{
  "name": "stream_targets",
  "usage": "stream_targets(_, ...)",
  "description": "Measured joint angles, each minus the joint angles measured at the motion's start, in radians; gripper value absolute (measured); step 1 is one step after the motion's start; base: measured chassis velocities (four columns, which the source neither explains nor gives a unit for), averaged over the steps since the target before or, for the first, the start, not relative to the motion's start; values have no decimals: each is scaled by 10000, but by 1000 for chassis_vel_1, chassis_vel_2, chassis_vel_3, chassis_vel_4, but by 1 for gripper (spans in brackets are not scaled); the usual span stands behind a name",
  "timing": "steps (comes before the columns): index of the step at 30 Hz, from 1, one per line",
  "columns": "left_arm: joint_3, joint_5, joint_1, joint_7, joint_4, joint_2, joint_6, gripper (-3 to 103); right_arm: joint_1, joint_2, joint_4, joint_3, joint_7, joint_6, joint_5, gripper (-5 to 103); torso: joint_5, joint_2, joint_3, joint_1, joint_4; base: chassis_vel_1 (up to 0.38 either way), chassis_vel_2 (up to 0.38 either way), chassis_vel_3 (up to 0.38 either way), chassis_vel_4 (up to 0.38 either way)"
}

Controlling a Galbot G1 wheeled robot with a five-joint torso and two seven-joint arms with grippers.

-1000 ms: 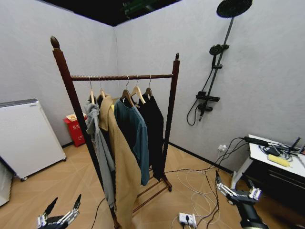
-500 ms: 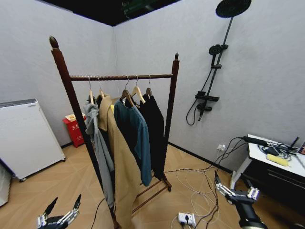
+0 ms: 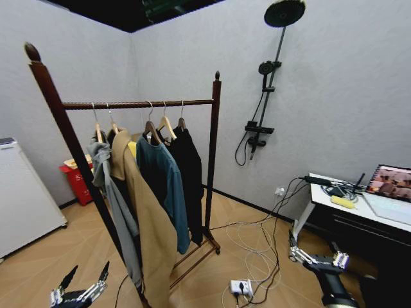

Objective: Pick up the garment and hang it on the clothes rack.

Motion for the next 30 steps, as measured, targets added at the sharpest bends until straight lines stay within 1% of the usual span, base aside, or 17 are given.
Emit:
stream_targets(9, 0, 0, 0, 0, 0, 0, 0, 100, -1, 0, -6, -2, -3, -7, 7, 100, -1, 0, -1, 0, -3, -112, -117, -116, -129)
stream_targets(30, 0, 0, -1, 0, 0, 0, 0, 100, -2, -1, -9, -2, -4, -9, 11, 100, 0, -1, 0, 2, -2, -117, -126, -127, -120)
